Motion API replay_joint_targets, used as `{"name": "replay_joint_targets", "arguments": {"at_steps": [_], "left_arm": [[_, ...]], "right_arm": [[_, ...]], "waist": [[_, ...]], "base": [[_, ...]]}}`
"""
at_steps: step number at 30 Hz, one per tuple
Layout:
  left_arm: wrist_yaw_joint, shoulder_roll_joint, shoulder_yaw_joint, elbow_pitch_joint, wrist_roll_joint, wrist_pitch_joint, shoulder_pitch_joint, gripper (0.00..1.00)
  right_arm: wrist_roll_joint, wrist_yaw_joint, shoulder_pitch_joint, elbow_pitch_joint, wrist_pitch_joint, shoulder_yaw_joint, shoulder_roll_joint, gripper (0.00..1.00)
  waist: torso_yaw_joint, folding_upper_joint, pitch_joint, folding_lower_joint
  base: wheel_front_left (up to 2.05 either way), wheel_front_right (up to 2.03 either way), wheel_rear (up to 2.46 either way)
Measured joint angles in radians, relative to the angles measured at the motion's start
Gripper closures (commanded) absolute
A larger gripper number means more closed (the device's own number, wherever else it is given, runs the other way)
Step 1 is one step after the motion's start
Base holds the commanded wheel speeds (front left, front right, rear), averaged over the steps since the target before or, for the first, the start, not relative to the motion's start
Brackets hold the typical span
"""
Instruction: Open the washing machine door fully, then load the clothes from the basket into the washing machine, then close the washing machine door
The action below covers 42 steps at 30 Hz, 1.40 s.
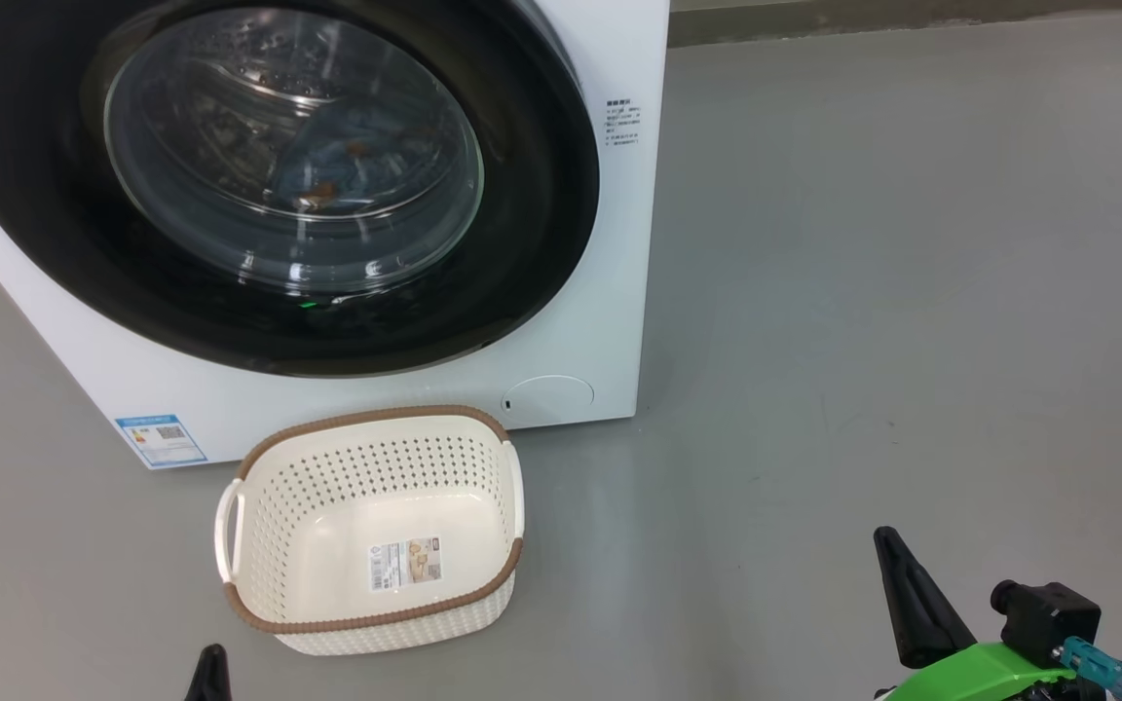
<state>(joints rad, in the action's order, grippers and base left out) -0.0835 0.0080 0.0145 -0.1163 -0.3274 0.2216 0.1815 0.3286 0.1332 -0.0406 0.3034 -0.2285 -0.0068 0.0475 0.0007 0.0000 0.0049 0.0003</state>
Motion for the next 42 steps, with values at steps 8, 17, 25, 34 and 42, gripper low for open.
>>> {"name": "replay_joint_targets", "arguments": {"at_steps": [8,17,25,34,42], "left_arm": [[0.000,0.000,0.002,-0.012,-0.093,-0.021,-0.003,1.00],[-0.002,0.003,0.006,-0.022,-0.177,-0.044,-0.023,1.00],[-0.002,0.006,0.010,-0.032,-0.266,-0.064,-0.032,1.00],[-0.008,0.008,0.014,-0.045,-0.370,-0.092,-0.052,1.00],[-0.009,0.009,0.017,-0.053,-0.464,-0.116,-0.074,1.00]], "right_arm": [[0.088,0.000,0.000,-0.001,0.020,-0.007,0.000,1.00],[0.178,0.000,0.000,-0.002,0.044,-0.013,0.000,1.00],[0.254,0.000,0.000,-0.002,0.069,-0.026,0.000,1.00],[0.370,0.000,-0.001,-0.006,0.096,-0.037,-0.001,1.00],[0.451,0.000,-0.002,-0.007,0.122,-0.043,-0.001,1.00]], "waist": [[0.000,0.0000,0.001,-0.0001],[0.000,0.0000,0.001,-0.0002],[0.000,0.0001,0.001,-0.0002],[0.000,0.0000,0.001,-0.0002],[0.000,0.0000,0.000,-0.0002]], "base": [[0.00,0.00,0.00],[0.00,0.00,0.00],[0.00,0.00,0.00],[0.00,0.00,0.00],[0.00,0.00,0.00]]}}
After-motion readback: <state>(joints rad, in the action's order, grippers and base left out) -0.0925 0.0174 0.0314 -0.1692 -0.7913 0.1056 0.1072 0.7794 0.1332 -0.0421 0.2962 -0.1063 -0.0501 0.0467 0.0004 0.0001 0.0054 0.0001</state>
